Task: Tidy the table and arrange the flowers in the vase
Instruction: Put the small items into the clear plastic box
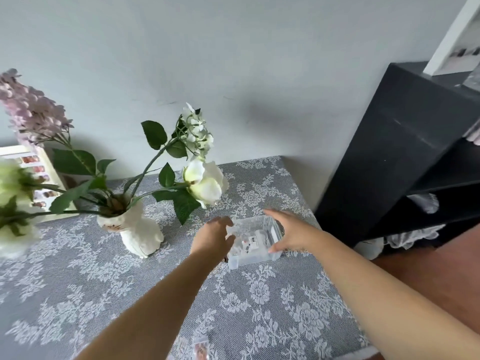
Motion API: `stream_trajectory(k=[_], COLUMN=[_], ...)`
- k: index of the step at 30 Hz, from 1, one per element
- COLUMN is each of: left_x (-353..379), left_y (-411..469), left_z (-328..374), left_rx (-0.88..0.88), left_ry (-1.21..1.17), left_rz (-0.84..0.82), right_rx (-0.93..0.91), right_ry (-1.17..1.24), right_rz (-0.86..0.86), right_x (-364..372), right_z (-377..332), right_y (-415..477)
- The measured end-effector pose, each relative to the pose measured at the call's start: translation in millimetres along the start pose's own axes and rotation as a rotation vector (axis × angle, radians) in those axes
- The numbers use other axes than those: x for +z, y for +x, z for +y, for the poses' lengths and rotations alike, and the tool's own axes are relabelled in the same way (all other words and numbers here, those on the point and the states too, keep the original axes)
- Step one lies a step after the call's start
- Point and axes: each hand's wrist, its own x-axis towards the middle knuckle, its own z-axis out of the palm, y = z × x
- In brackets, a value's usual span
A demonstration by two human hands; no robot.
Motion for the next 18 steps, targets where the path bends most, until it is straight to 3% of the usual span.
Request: stream_trajectory(k=[5,10,14,18], left_x=[-10.1,7.2,26.0,30.0], left_y=[-40.7,-94.7,-132.6,-155.1], left_z=[-26.8,-58.1,-76.0,-85.1], left_rx=[0.103,0.053,0.064,0.079], left_ry=[0.002,-0.005,0.044,0.089], left_rz=[-0.011,-0.275,-0.410,-0.419], right_rx=[-0.104,-0.136,-0.090,-0.085], right_ry=[-0.153,-0.369,-0.337,-0.261], right_rz=[0.024,0.029,0.054,0.015], right_x=[8.0,26.3,32.9,31.1], right_z=[-22.4,-37.0,-39.4,-41.8], right_y=[2.6,5.3,5.3,6.0])
